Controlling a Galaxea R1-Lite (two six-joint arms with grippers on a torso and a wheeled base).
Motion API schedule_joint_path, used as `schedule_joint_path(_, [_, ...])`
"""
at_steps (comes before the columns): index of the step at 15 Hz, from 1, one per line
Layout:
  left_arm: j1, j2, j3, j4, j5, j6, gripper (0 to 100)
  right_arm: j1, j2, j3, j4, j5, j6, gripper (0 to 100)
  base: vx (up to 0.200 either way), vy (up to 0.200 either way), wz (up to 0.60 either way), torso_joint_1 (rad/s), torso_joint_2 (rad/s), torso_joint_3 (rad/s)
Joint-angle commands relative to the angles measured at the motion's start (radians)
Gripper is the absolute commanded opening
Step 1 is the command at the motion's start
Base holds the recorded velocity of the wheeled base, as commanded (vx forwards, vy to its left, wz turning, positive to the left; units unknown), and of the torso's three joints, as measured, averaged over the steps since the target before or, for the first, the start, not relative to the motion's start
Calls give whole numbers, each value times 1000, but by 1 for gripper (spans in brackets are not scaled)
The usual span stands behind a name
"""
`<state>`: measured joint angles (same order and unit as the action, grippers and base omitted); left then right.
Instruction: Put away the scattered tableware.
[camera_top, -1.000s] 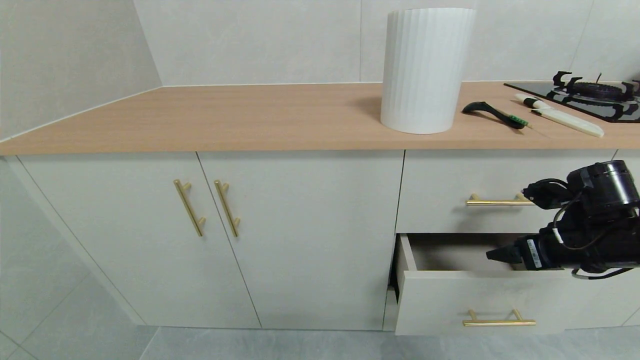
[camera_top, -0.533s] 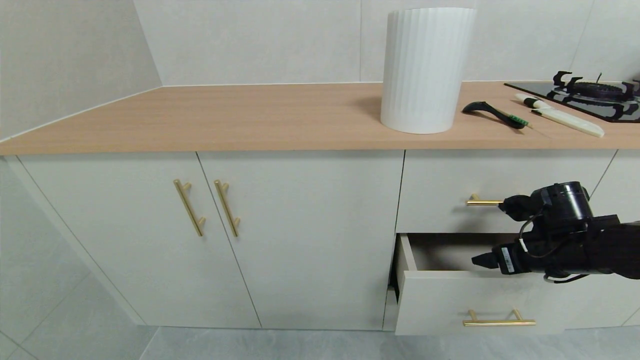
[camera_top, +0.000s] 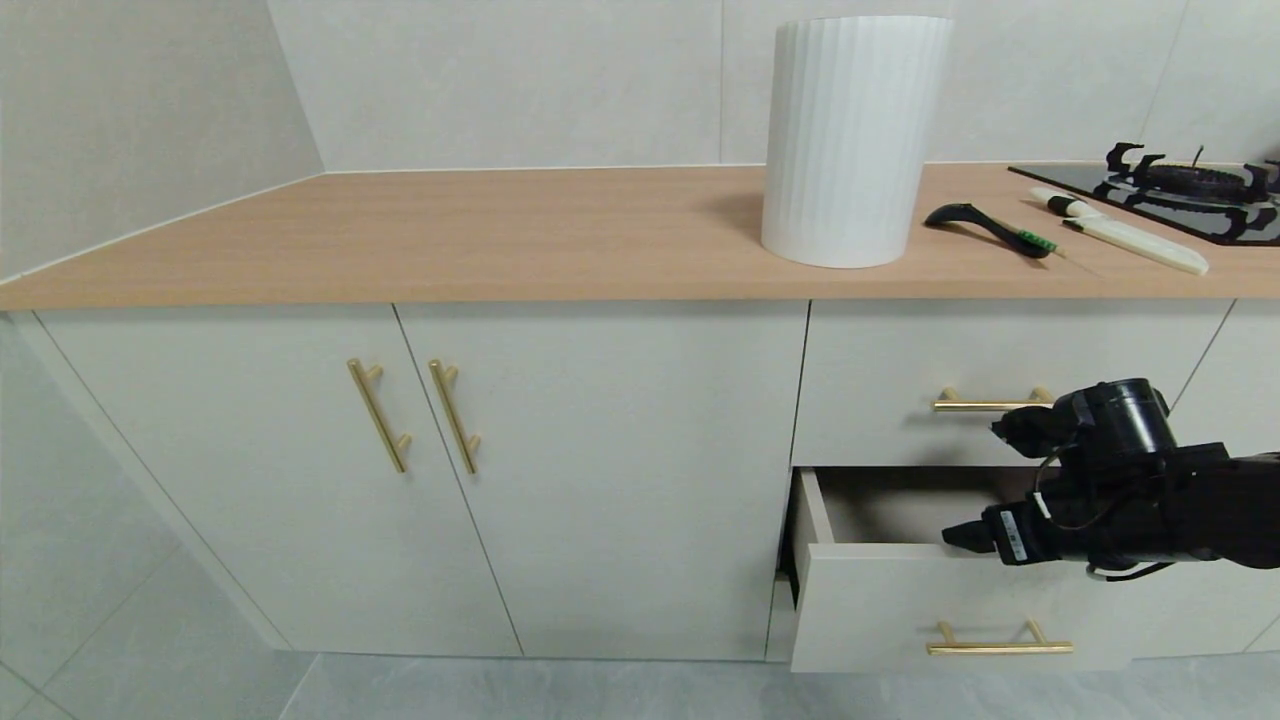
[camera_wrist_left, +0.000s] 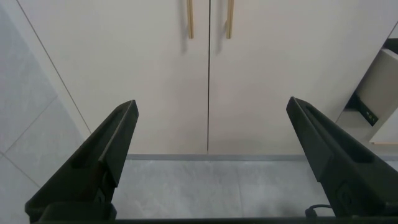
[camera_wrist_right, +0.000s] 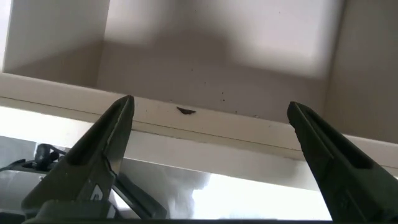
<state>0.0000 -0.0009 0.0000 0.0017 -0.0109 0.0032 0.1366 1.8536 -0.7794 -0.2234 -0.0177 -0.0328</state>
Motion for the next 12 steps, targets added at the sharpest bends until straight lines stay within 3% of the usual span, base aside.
schedule_joint_path(1, [0, 1, 0, 0, 0, 0, 100, 0, -7, 0, 32, -10, -4, 100, 0, 0, 0, 0, 0, 0])
schedule_joint_path(8, [-2, 1, 0, 0, 0, 0, 100, 34, -76, -12, 306, -70, -68, 100, 0, 0, 0, 0, 0, 0])
schedule_joint_path(10, [0, 1, 0, 0, 0, 0, 100, 47, -90, -12, 414, -84, -79, 100, 0, 0, 0, 0, 0, 0])
schedule_joint_path(12, [0, 1, 0, 0, 0, 0, 100, 77, -105, -17, 604, -160, -99, 100, 0, 0, 0, 0, 0, 0])
